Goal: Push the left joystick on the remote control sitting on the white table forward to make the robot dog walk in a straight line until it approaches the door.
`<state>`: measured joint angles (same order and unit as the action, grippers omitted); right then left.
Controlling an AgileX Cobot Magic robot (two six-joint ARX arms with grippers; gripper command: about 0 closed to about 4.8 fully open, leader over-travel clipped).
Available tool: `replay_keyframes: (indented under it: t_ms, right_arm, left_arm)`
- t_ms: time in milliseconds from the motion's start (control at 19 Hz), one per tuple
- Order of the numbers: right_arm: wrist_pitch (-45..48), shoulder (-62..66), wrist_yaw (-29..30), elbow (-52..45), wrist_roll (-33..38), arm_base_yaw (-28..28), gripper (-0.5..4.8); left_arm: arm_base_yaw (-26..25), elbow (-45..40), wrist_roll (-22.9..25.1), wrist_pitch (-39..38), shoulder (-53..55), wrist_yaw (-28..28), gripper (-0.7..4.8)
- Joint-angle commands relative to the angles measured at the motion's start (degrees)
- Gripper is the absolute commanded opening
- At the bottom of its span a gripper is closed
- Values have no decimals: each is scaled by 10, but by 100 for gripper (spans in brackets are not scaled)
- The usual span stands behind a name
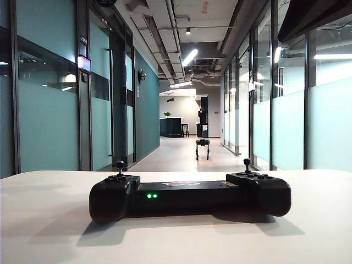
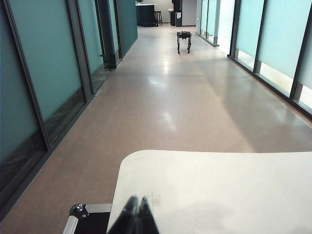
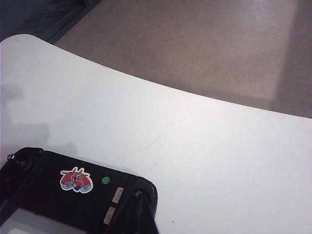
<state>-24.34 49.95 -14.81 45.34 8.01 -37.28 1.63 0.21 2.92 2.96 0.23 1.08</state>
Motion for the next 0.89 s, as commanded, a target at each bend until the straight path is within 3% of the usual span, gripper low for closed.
replay_keyframes:
  t_ms: [53, 631, 736, 894]
  right_arm:
    - [10, -2, -1, 3, -2, 0, -1]
    - [10, -2, -1, 3, -2, 0, -1]
    - [11, -12, -29, 0, -7, 6, -1]
    - [127, -86, -43, -79, -37, 57, -1]
  left_arm:
    - [0, 2, 1, 5, 0, -22, -5]
    - [0, 2, 1, 5, 0, -24, -5]
    - [0, 2, 1, 5, 0, -24, -5]
    - [0, 2, 1, 5, 0, -24, -5]
